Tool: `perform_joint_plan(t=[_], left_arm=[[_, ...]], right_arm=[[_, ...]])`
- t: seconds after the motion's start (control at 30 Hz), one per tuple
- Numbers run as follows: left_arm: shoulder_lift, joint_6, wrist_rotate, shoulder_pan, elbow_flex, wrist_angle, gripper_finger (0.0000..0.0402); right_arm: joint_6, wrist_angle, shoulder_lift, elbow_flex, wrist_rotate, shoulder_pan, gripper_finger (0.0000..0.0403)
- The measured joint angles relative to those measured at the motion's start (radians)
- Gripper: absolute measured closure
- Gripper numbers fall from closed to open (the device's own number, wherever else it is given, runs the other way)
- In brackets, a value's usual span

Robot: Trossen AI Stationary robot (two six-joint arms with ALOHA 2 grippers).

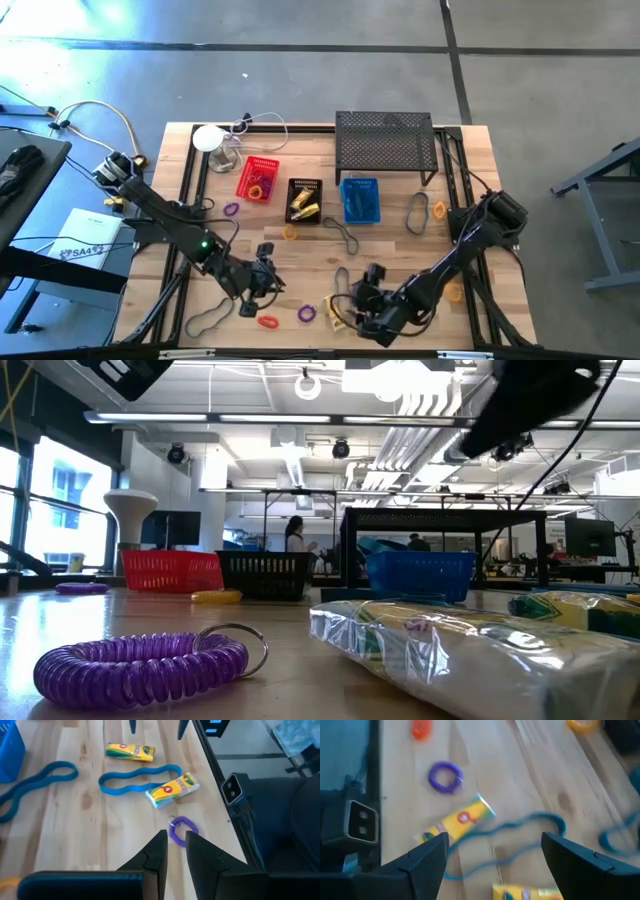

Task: Pick & Place Office Desk Supplies
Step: Put the blue rubber band into the blue bin

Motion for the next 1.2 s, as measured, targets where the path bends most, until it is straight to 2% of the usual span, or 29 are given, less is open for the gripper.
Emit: perform_joint_plan(t=[0.23,0.37,0.57,0.7,0.8,1.0,1.1,1.2], left_arm=[[0.038,-0.121,0.000,-0.027,0.000,0.010,0.0337],[0.056,-0.167,0.001,-0.051,0.000,0.014,0.0337],[0.096,-0.222,0.001,-0.091,0.000,0.042,0.0337],[0.124,-0.229,0.004,-0.111,0.000,0.056,0.0337],[0.131,-0.229,0.004,-0.108,0.000,0.060,0.0337],[0.131,-0.242,0.003,-0.106,0.000,0.066,0.0337],[0.131,-0.252,0.004,-0.112,0.000,0.070,0.0337],[0.132,-0.286,0.002,-0.120,0.000,0.070,0.0337]], right_arm=[[-0.090,0.015,0.001,0.000,-0.100,-0.078,0.0096],[-0.142,-0.010,0.002,0.000,-0.194,-0.129,0.0096],[-0.204,-0.197,0.002,0.000,-0.580,-0.202,0.0096],[-0.064,-0.376,0.002,0.000,-0.678,-0.247,0.0096],[0.052,-0.556,-0.010,0.000,-0.649,-0.265,0.0096],[0.112,-0.856,-0.019,0.000,-0.449,-0.269,0.0096],[0.114,-0.898,-0.022,0.000,-0.427,-0.302,0.0096],[0.103,-0.915,-0.032,0.000,-0.363,-0.334,0.0096]])
